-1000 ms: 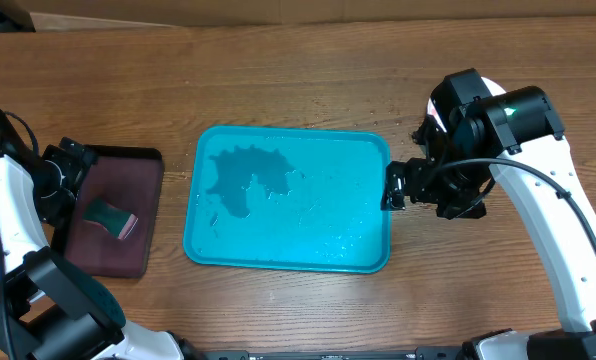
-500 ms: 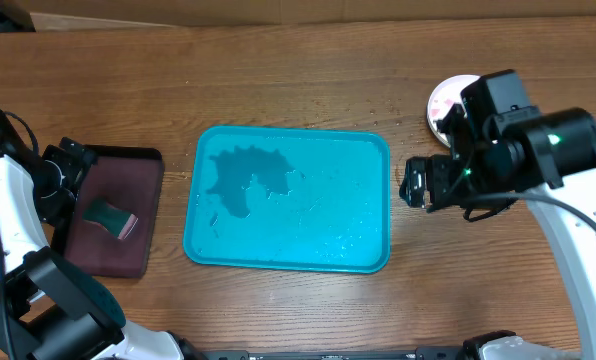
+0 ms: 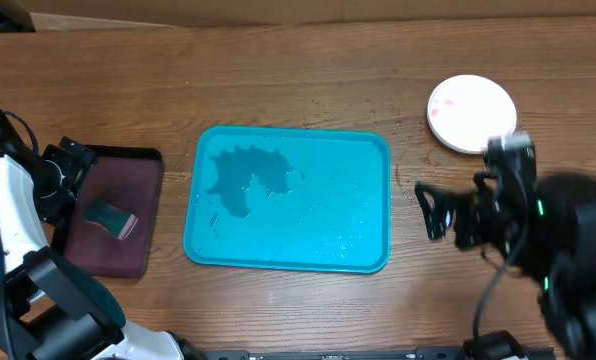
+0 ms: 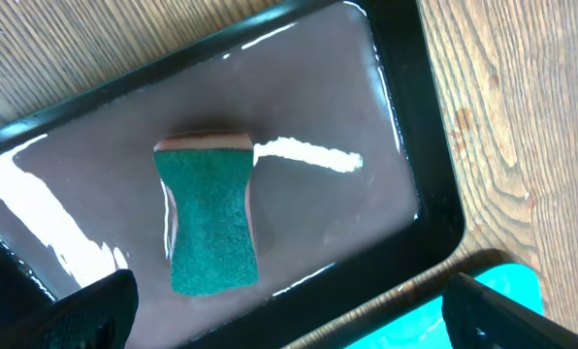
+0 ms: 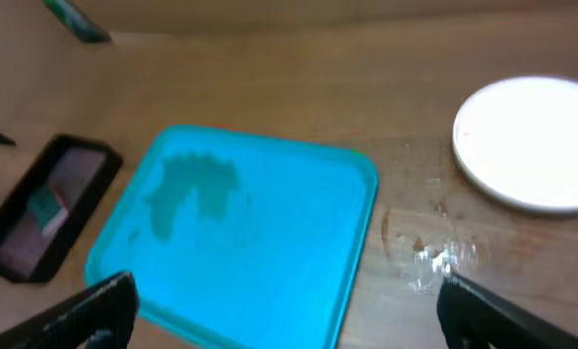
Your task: Clean dirty plates on tray and stack at the side
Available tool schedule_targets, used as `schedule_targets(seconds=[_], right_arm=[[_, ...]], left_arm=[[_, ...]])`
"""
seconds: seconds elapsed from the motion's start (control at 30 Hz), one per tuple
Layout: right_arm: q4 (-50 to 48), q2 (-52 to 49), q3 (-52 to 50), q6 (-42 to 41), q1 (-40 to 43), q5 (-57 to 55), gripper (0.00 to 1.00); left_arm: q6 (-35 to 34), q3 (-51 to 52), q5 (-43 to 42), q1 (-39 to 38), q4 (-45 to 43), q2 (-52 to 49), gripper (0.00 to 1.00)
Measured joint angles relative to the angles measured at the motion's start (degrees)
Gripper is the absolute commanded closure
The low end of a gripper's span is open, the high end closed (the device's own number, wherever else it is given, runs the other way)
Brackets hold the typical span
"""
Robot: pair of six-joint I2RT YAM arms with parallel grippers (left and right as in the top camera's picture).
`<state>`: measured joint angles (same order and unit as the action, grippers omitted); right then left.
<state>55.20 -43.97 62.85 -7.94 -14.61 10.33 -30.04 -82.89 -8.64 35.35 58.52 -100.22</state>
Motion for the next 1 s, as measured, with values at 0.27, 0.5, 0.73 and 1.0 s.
schedule_targets(seconds=[0.27, 0.5, 0.73, 1.0], right_arm=[[-19.2, 23.4, -26.7, 0.5, 3.2, -0.1, 0.0], [-34.8, 33.4, -44.1, 0.7, 7.9, -0.2, 0.0], [-46.2, 37.7, -53.9, 2.6, 10.5, -0.2, 0.0], [-51.7, 42.9, -59.5, 3.3, 14.2, -0.2, 0.0]], left_arm=[[0.0, 0.0, 0.0, 0.0, 0.0, 0.0, 0.0], [0.0, 0.0, 0.0, 0.0, 0.0, 0.0, 0.0], [0.0, 0.0, 0.0, 0.0, 0.0, 0.0, 0.0], [0.0, 0.0, 0.0, 0.0, 0.0, 0.0, 0.0]])
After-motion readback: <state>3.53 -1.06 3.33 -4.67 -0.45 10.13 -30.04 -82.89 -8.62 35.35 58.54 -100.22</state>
